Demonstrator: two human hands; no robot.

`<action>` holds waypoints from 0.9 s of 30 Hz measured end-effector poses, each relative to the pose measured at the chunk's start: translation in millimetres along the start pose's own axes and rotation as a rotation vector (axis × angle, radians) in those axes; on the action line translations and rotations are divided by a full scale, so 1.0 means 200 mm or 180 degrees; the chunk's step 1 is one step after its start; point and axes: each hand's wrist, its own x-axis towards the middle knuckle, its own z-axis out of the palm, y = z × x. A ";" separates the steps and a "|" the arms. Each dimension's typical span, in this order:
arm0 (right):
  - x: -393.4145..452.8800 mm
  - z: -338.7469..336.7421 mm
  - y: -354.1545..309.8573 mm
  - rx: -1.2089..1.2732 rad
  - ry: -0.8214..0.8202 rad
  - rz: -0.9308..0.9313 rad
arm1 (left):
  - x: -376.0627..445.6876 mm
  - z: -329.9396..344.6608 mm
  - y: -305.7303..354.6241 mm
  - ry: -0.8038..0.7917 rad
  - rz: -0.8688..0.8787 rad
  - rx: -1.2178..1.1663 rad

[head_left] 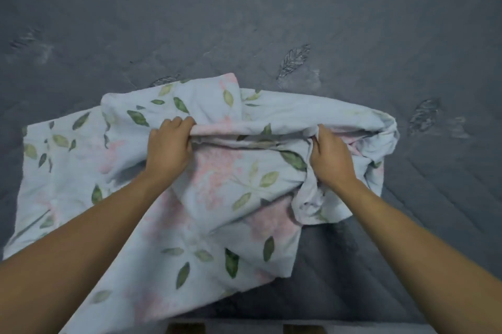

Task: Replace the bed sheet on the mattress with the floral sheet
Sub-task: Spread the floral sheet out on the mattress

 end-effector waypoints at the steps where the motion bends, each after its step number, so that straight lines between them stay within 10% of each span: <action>1: 0.01 -0.11 0.12 -0.0022 0.0088 0.0186 | 0.08 0.00 0.17 0.0030 0.0118 -0.0102; 12: -0.28 -1.09 1.56 -0.0581 0.0000 0.2235 | 0.55 0.16 2.14 -0.0055 0.1829 -0.1190; 27: 0.29 -0.47 0.83 -0.0340 -0.0629 -0.0339 | 0.54 0.37 1.16 -0.0785 -0.0453 0.0018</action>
